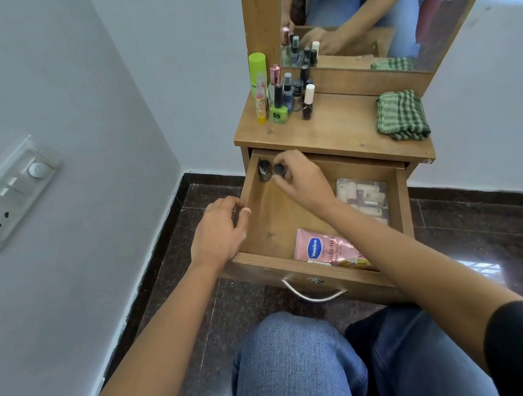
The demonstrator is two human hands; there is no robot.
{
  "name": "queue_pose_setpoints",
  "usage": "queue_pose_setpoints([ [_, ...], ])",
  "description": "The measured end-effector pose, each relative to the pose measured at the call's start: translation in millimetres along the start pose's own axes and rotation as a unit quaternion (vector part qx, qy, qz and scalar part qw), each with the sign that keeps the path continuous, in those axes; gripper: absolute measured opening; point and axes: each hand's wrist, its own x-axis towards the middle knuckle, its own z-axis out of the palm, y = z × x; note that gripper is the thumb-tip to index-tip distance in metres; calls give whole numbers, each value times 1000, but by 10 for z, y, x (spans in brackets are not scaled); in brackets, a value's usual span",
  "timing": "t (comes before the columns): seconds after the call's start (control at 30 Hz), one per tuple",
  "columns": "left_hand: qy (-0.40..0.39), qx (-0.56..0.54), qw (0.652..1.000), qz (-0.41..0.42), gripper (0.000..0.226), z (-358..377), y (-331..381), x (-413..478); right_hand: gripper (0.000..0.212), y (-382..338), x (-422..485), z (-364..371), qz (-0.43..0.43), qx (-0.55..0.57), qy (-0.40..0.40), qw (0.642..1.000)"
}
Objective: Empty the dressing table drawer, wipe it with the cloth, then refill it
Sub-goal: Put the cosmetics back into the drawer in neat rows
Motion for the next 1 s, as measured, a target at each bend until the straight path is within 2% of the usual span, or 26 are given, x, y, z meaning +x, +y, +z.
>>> queue_pose_setpoints([
  [0.1, -1, -2, 1000, 1, 32, -4, 0, -3, 25, 101, -24, 181, 60, 13, -21, 998],
  [0.43, -2, -2, 1000, 3, 32, 10, -22, 5, 21, 251, -121, 512, 223, 116, 16, 968],
  [0.73, -1, -6, 1000, 7, 32, 7, -26, 7, 23, 253, -35, 665, 285, 131, 30, 949],
  [1.0, -6, 1, 1000, 3, 33, 11, -21, 14, 16, 171, 87, 741, 343, 152, 61, 925],
])
